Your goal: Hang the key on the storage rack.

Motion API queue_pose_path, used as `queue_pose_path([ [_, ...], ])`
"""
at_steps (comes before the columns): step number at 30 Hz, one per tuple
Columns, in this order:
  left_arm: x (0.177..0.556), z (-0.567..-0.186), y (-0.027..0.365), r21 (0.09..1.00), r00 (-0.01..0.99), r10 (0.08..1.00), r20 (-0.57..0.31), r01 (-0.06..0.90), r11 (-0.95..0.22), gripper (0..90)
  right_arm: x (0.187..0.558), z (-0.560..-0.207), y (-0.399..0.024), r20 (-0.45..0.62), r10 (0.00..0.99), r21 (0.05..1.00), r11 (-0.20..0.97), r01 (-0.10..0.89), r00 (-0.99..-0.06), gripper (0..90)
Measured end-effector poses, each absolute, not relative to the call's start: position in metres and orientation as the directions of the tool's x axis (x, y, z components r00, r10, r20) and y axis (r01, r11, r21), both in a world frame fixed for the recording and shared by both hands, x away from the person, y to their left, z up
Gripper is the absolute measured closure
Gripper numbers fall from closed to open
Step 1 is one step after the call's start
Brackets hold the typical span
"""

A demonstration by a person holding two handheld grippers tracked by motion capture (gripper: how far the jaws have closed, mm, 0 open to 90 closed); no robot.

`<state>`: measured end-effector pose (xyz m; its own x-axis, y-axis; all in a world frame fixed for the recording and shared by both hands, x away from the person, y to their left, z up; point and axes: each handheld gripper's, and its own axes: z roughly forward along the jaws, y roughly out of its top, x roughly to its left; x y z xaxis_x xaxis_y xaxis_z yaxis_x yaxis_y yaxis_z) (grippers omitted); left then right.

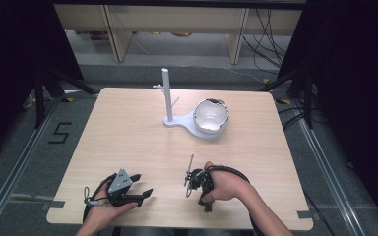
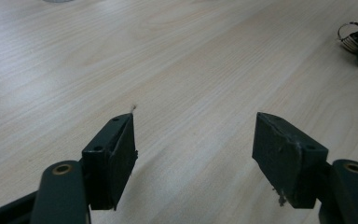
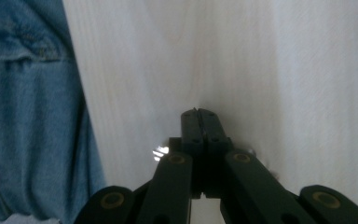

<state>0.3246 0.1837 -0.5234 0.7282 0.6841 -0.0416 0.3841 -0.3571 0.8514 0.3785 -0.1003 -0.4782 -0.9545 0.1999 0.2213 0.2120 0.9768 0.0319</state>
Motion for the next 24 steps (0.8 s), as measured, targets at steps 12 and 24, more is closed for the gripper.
queue_pose_path([
  [12, 0.324, -0.523, 0.184, 0.851, 0.725, 0.687, -0.043, 0.387, -0.354, 29.4, 0.372, -0.450, -0.141, 0.141, 0.474, 0.030, 0.875, 0.483, -0.869, 70.5],
  [24, 0.324, -0.523, 0.184, 0.856, 0.723, 0.690, -0.048, 0.385, -0.345, 29.4, 0.368, -0.466, -0.130, 0.129, 0.735, -0.016, 0.673, 0.740, -0.666, 51.1],
])
